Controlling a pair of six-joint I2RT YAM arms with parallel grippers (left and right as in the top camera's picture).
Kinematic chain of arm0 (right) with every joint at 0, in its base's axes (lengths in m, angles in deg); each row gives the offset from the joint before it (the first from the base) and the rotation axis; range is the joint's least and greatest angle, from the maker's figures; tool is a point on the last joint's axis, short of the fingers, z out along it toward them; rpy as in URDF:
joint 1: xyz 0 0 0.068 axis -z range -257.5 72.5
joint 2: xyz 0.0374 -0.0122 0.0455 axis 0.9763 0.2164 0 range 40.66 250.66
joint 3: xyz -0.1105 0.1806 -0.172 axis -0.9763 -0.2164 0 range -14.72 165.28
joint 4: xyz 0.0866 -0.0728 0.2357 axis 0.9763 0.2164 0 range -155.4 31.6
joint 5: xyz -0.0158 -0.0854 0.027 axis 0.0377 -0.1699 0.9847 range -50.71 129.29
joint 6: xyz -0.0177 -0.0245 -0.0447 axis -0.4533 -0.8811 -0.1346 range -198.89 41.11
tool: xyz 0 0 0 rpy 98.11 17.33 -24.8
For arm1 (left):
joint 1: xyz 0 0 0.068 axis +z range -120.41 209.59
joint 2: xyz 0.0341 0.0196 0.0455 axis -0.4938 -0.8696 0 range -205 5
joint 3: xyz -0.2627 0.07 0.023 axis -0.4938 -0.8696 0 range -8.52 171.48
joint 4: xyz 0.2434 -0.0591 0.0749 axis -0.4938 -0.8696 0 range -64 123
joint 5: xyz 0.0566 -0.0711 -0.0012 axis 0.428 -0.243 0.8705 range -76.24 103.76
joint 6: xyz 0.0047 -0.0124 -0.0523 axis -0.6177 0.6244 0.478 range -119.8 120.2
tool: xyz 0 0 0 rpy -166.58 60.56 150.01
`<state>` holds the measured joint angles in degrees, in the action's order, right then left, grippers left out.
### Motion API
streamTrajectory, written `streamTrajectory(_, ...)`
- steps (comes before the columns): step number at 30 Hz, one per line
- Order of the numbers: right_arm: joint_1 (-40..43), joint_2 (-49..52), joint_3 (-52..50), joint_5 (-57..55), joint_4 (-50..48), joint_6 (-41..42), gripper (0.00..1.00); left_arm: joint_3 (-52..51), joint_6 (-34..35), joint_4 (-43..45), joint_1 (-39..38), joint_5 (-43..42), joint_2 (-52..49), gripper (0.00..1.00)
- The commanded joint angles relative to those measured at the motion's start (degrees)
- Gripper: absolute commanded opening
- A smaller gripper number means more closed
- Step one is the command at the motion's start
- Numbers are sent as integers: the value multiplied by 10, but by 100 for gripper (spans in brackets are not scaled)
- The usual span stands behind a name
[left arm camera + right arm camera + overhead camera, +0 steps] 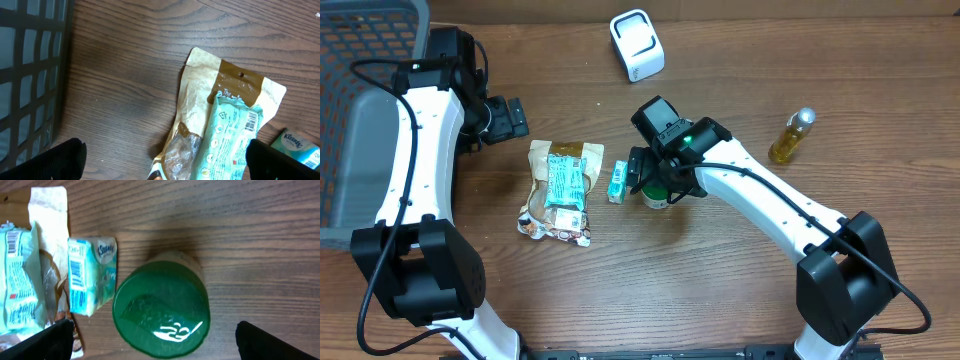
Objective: Scan the item barcode
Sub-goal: 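Lower the right gripper around the green-capped tub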
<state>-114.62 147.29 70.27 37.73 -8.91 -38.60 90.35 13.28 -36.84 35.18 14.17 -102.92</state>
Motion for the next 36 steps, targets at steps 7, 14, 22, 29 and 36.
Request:
streamTrajectory(7,-3,-1,-3,-14,-12,2,100,-3,-9,0,-4,-4,3,99)
streamTrajectory(14,-3,-1,-3,-30,-12,2,100,-3,-9,0,-4,-4,3,100)
streamTrajectory(22,-3,-1,-3,-36,-12,2,100,-3,-9,0,-4,-4,3,99)
streamTrajectory(29,-5,-1,-3,-35,-16,2,100,-3,-9,0,-4,-4,3,100)
streamTrajectory(36,-11,-1,-24,-35,-41,2,100,-3,-9,0,-4,-4,3,99)
